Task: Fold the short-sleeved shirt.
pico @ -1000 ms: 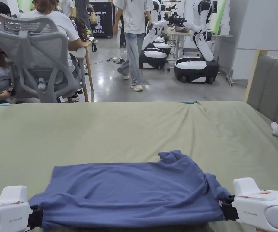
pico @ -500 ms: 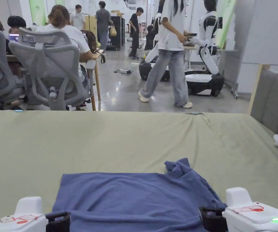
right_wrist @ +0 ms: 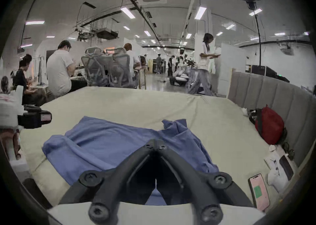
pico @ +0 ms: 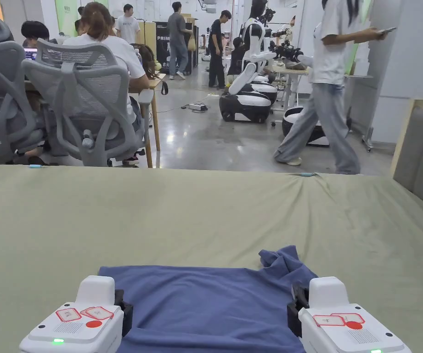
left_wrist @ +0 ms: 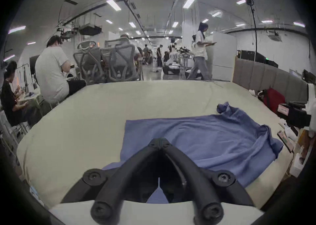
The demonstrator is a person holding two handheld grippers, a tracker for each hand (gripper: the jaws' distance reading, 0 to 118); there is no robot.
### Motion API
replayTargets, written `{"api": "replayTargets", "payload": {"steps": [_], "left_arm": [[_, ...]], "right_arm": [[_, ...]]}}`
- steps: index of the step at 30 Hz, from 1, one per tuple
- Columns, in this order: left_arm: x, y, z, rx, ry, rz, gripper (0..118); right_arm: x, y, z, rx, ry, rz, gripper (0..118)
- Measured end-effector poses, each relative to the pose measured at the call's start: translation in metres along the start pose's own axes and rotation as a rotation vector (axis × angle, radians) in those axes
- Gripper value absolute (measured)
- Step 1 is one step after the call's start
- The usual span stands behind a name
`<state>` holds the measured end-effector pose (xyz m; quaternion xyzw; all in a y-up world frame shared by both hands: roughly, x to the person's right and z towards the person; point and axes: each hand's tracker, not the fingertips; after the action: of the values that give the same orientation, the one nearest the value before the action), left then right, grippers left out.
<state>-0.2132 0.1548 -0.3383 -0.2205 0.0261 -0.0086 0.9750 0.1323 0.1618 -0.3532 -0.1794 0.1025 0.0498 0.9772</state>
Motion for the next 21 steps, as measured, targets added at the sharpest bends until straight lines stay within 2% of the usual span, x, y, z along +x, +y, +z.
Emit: {"api": "replayTargets", "payload": {"steps": [4,11,12,13,15,16,19,21], "left_arm": [[-0.024,0.011,-0.042,-0.123,-0.007,0.042,0],[-0.061,0.047,-0.153,-0.234,0.057,-0.006,0],[-0.065,0.051,-0.171,-0.248,0.059,-0.018,4],[-0.069,0.054,-0.189,-0.264,0.056,-0.035,34],[-0.077,0.053,-0.230,-0.320,0.089,-0.042,104],[-0.081,0.052,-0.246,-0.335,0.099,-0.037,118],[-0.086,0.040,-0.285,-0.423,0.127,-0.010,99],[-0.084,0.026,-0.303,-0.477,0.117,-0.057,89]], "right_arm": [[0.009,0.004,-0.019,-0.031,0.011,-0.010,0],[0.021,0.004,-0.061,-0.080,0.019,0.009,0],[0.024,0.004,-0.066,-0.084,0.014,0.006,0],[0.027,0.003,-0.070,-0.086,0.011,0.004,0],[0.035,0.003,-0.078,-0.092,0.000,-0.006,0],[0.041,0.003,-0.080,-0.095,-0.002,-0.011,0],[0.057,0.005,-0.089,-0.114,-0.018,-0.016,0],[0.075,0.007,-0.097,-0.145,-0.034,-0.031,0]]}}
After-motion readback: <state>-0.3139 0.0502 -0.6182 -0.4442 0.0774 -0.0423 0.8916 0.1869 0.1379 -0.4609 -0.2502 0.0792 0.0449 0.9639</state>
